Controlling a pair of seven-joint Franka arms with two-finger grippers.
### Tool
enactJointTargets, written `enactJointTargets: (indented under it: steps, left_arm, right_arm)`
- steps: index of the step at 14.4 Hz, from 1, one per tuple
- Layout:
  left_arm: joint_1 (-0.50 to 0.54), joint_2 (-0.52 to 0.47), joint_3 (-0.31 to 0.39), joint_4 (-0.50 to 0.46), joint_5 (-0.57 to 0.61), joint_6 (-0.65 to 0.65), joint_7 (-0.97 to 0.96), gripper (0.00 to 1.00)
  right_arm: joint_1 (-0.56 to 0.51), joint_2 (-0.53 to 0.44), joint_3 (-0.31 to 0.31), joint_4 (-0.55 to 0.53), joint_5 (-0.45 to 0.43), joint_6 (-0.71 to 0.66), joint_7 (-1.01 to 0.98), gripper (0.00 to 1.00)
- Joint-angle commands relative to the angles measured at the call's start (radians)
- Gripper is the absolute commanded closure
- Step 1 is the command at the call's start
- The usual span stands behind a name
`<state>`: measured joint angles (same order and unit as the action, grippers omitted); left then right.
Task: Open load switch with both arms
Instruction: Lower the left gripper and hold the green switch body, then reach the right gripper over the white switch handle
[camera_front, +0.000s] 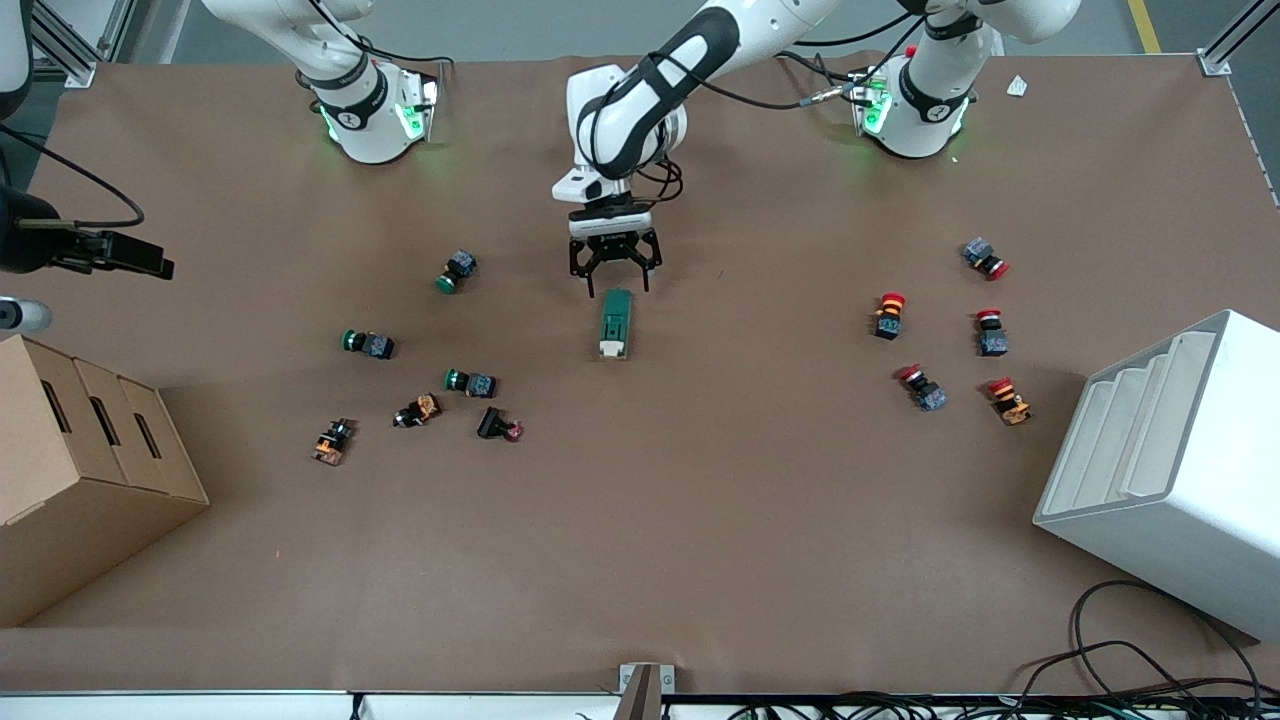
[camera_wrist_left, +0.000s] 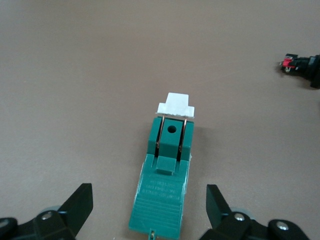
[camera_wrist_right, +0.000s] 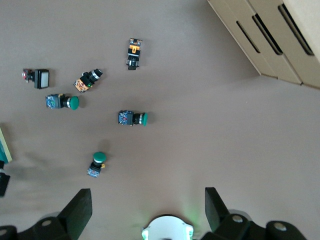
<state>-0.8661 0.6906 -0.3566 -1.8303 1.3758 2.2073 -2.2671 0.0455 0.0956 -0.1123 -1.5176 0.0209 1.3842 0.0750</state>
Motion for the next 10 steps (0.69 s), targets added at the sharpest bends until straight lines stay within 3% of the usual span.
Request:
enactJointTargets:
  steps: [1, 10]
  left_arm:
    - [-0.011, 0.020, 0.002, -0.015, 0.118, 0.011, -0.067, 0.01]
    - [-0.044, 0.089, 0.008, 0.006, 0.203, -0.041, -0.089, 0.00]
  right_arm:
    - [0.043, 0.039, 0.016, 0.007, 0.020, 0.015, 0.152, 0.00]
    - [0.289, 0.211, 0.016, 0.007, 0.169, 0.189, 0.814, 0.00]
